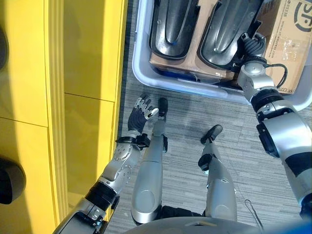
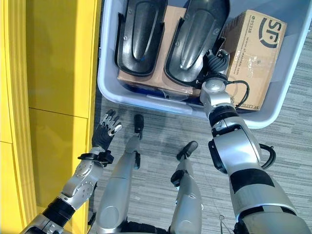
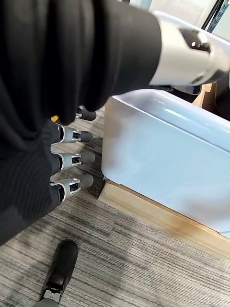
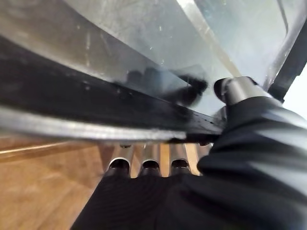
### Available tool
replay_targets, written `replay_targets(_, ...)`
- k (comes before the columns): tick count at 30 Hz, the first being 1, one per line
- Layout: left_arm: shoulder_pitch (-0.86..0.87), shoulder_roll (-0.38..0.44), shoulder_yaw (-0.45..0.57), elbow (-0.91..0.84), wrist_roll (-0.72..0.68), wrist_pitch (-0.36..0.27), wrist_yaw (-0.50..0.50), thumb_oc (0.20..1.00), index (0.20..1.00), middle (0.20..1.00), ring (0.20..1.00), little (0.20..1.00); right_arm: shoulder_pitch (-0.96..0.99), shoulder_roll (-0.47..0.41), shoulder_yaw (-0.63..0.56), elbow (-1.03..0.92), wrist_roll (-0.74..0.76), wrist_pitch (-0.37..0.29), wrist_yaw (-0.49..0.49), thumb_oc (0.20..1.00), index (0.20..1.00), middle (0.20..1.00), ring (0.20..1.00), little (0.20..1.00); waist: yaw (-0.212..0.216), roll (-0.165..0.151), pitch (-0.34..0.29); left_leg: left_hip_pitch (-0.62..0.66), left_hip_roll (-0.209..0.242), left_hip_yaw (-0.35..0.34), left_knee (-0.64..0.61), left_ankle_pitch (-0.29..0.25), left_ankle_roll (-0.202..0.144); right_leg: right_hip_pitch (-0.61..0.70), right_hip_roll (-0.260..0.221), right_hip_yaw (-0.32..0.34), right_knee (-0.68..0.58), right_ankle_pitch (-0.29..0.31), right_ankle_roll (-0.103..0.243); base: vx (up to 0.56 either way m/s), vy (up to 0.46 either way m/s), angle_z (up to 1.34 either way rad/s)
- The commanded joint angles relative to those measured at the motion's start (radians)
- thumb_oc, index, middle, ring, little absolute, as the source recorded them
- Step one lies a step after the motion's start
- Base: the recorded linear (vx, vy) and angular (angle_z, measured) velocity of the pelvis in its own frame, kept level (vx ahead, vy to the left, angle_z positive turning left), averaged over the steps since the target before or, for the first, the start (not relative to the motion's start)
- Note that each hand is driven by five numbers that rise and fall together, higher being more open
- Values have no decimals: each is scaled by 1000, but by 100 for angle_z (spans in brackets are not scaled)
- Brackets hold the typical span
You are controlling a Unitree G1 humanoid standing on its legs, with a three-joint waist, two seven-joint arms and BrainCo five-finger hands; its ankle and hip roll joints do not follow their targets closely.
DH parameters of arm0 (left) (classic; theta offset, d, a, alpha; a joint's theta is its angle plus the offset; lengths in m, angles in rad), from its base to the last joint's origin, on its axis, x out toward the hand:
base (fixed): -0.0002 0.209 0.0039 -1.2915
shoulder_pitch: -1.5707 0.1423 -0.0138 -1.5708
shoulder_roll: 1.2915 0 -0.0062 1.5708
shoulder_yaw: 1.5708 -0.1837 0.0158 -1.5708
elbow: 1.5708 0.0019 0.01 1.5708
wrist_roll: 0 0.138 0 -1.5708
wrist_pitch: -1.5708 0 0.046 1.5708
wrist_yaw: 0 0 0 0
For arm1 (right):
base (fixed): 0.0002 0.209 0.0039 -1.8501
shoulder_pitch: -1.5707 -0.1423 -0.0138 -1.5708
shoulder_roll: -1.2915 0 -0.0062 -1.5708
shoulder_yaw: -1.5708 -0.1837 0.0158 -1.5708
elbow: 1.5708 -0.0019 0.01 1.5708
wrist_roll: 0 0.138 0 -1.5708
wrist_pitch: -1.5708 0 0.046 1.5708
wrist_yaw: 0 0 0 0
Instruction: Move parts from the plastic box to the shelf.
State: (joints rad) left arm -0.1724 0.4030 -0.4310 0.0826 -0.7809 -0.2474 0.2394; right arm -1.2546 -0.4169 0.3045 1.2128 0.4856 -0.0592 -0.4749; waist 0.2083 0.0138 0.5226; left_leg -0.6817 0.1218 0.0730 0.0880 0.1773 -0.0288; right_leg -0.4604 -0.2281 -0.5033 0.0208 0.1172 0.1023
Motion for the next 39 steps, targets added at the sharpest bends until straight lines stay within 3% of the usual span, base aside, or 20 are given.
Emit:
replay_targets(1,32,32,-29,-65,-28,-26,-23,1000,1000,1000,1000,1000,7,-49,63,-42,-48,-30,0,200,200,200,200,200,-3,-14,-3,87,20,-35,42,-142,-63,65,-45,11,33,-66,87,0,0,0)
replay_targets(14,49,39,-5,-53,-32,-20,-32,1000,1000,1000,1000,1000,23,-49,45,-51,-45,-32,6,200,200,200,200,200,-2,-22,-3,178,25,-28,24,-139,-65,141,-43,5,25,-66,89,0,0,0)
replay_targets(22,64,38,16,-45,-38,-12,-38,1000,1000,1000,1000,1000,59,-40,21,-163,-13,-57,1,200,200,200,200,200,-11,-27,-7,232,32,-24,23,-142,-65,184,-42,14,33,-76,86,0,0,0)
replay_targets(32,105,41,49,-44,-41,7,-50,1000,1000,1000,1000,1000,180,-2,-17,-428,16,-99,7,200,200,200,200,200,-32,-36,-56,295,40,-13,16,-148,-66,223,-43,26,35,-83,82,12,-7,-5)
replay_targets(37,141,46,79,-46,-35,27,-58,1000,1000,1000,1000,1000,325,40,-41,-653,21,-116,31,200,200,200,200,200,-53,-42,-89,332,46,2,17,-136,-58,247,-48,26,38,-81,69,9,-17,-3)
replay_targets(38,143,46,79,-45,-36,27,-58,1000,1000,1000,1000,1000,328,41,-40,-654,21,-115,30,200,200,200,200,200,-51,-41,-92,344,51,-3,16,-156,-66,257,-42,35,41,-97,78,-41,-14,-4)
replay_targets(39,149,48,88,-48,-33,31,-60,1000,1000,1000,1000,1000,357,46,-41,-694,21,-117,41,200,200,200,200,200,-56,-43,-95,340,48,4,18,-138,-58,255,-47,29,39,-83,69,26,-25,-4)
